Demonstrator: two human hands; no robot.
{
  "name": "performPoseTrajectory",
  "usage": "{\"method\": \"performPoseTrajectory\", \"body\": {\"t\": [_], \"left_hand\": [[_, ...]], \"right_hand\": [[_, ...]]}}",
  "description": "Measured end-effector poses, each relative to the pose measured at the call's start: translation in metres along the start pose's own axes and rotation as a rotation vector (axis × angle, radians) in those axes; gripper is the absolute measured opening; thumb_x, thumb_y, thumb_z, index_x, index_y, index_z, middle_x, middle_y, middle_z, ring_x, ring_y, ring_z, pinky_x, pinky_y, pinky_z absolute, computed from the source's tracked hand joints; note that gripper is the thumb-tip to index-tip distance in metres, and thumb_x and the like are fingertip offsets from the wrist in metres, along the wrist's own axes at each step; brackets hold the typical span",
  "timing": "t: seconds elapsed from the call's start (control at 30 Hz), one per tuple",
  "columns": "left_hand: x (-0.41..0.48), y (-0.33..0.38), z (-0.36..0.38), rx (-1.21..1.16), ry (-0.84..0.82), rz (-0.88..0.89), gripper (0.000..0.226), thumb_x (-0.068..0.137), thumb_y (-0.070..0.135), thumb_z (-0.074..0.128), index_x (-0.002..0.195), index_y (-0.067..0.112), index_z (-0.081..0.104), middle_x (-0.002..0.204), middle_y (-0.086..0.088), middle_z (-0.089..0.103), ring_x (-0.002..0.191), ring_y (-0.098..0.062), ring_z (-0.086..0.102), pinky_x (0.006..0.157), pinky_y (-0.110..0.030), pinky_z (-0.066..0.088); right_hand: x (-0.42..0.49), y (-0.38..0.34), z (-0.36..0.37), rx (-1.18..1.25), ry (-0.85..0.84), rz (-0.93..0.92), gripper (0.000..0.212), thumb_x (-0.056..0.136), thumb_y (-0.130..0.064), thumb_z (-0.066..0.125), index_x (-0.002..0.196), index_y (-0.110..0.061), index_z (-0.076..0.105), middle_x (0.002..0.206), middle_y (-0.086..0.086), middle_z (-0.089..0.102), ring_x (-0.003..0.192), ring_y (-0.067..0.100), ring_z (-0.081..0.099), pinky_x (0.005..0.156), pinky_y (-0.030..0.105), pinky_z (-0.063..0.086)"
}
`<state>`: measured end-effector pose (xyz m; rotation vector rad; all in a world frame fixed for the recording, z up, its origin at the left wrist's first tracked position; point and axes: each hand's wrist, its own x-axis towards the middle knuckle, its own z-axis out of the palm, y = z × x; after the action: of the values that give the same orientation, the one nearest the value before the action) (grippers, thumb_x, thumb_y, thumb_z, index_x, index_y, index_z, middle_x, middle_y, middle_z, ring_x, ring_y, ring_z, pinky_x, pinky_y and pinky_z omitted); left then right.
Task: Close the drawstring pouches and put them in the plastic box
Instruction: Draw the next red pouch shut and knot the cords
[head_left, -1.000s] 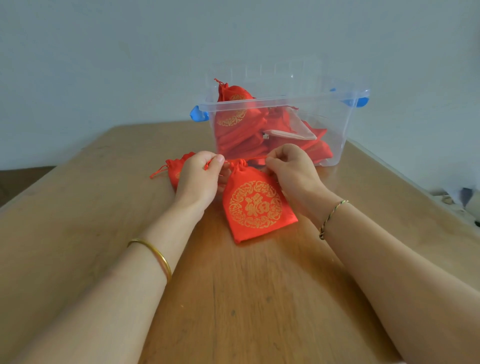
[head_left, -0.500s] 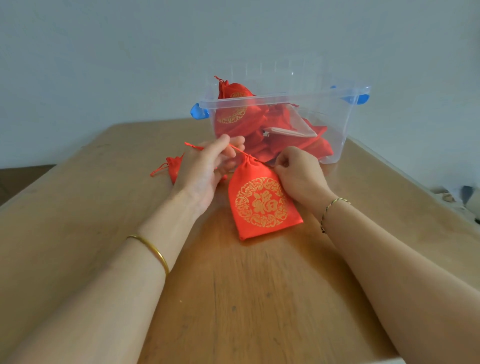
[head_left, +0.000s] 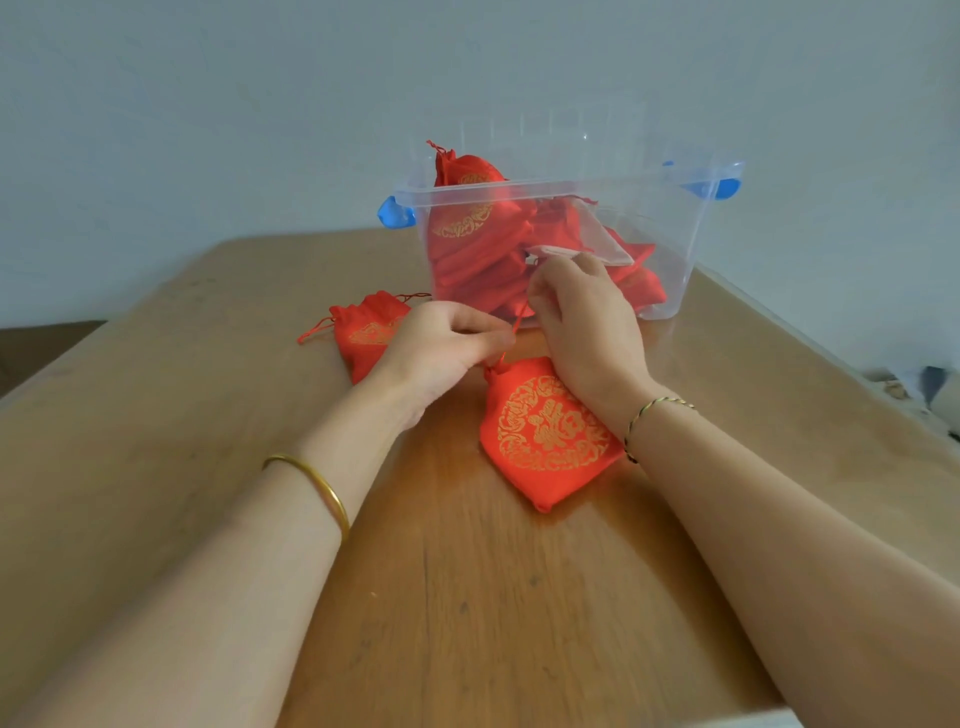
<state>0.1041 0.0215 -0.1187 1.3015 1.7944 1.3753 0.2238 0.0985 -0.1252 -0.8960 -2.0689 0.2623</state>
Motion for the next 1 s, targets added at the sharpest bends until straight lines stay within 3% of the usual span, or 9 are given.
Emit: {"method": "performPoseTrajectory", "body": {"t": [0.13,0.27,0.37,0.43,0.53,0.7,0.83,0.9,1.0], "left_hand": [[0.0,0.0,0.003,0.053,0.02,0.045,0.008,0.08,0.01,0.069,0.073,0.007,0.068,0.058,0.0,0.059,0.048,-0.001,0.052,0.048,-0.012,0.04],[0.004,-0.006,0.0,-0.013,0.064,-0.017,0.015,0.084,0.011,0.063,0.069,0.007,0.064,0.061,-0.003,0.057,0.059,-0.012,0.052,0.055,-0.021,0.041],[0.005,-0.008,-0.003,-0.088,0.061,-0.065,0.015,0.084,0.013,0.061,0.072,0.006,0.065,0.063,-0.004,0.056,0.061,-0.014,0.05,0.05,-0.021,0.034],[0.004,-0.007,-0.002,-0.114,0.048,-0.075,0.016,0.086,0.013,0.06,0.071,0.007,0.064,0.064,-0.005,0.056,0.06,-0.013,0.05,0.045,-0.02,0.034],[0.004,-0.005,0.0,-0.121,0.039,-0.07,0.02,0.087,0.013,0.058,0.068,0.009,0.06,0.065,-0.006,0.056,0.058,-0.012,0.05,0.042,-0.018,0.036],[0.003,-0.005,0.0,-0.108,0.06,-0.048,0.018,0.086,0.012,0.058,0.068,0.011,0.059,0.061,-0.001,0.058,0.056,-0.01,0.051,0.047,-0.02,0.036],[0.004,-0.006,-0.001,-0.077,0.074,-0.003,0.017,0.09,0.011,0.054,0.073,0.012,0.057,0.064,-0.001,0.059,0.057,-0.01,0.053,0.044,-0.016,0.037],[0.004,-0.007,-0.001,-0.082,0.095,0.012,0.017,0.091,0.01,0.054,0.074,0.012,0.056,0.066,-0.004,0.061,0.058,-0.011,0.055,0.042,-0.013,0.036],[0.004,-0.009,-0.001,-0.082,0.125,0.02,0.017,0.091,0.009,0.055,0.074,0.013,0.055,0.066,-0.007,0.06,0.055,-0.012,0.055,0.041,-0.01,0.036]], "right_hand": [[0.002,-0.006,0.005,0.028,-0.004,-0.108,0.013,0.086,-0.011,0.05,0.095,-0.01,0.059,0.106,0.008,0.055,0.09,0.03,0.056,0.074,0.044,0.047],[0.008,0.001,0.005,-0.055,-0.026,0.029,0.04,0.077,-0.002,0.05,0.113,-0.017,0.059,0.125,0.004,0.052,0.11,0.029,0.053,0.084,0.038,0.046],[0.009,-0.005,-0.001,0.141,0.082,0.007,0.028,0.069,0.004,0.048,0.092,-0.009,0.059,0.095,0.002,0.058,0.088,0.023,0.055,0.076,0.036,0.043],[0.008,-0.012,0.0,0.291,0.005,0.009,0.021,0.07,0.005,0.052,0.083,-0.011,0.055,0.082,0.0,0.06,0.075,0.019,0.057,0.071,0.034,0.046],[0.004,-0.016,0.007,0.413,-0.175,0.093,0.023,0.074,0.006,0.052,0.086,-0.013,0.047,0.087,0.007,0.064,0.07,0.021,0.062,0.066,0.031,0.051],[0.004,-0.013,0.011,0.467,-0.33,0.176,0.025,0.077,0.007,0.048,0.094,-0.01,0.042,0.093,0.015,0.065,0.077,0.024,0.063,0.073,0.033,0.052],[0.002,-0.01,0.012,0.441,-0.342,0.173,0.023,0.077,0.004,0.052,0.091,-0.012,0.046,0.087,0.016,0.068,0.08,0.027,0.067,0.078,0.041,0.053],[0.003,-0.01,0.011,0.409,-0.317,0.169,0.021,0.075,0.0,0.06,0.088,-0.014,0.05,0.086,0.012,0.067,0.08,0.024,0.065,0.074,0.034,0.052],[0.001,-0.011,0.009,0.334,-0.302,0.112,0.021,0.072,-0.011,0.071,0.084,-0.013,0.055,0.076,0.0,0.06,0.069,0.011,0.054,0.06,0.014,0.039]]}}
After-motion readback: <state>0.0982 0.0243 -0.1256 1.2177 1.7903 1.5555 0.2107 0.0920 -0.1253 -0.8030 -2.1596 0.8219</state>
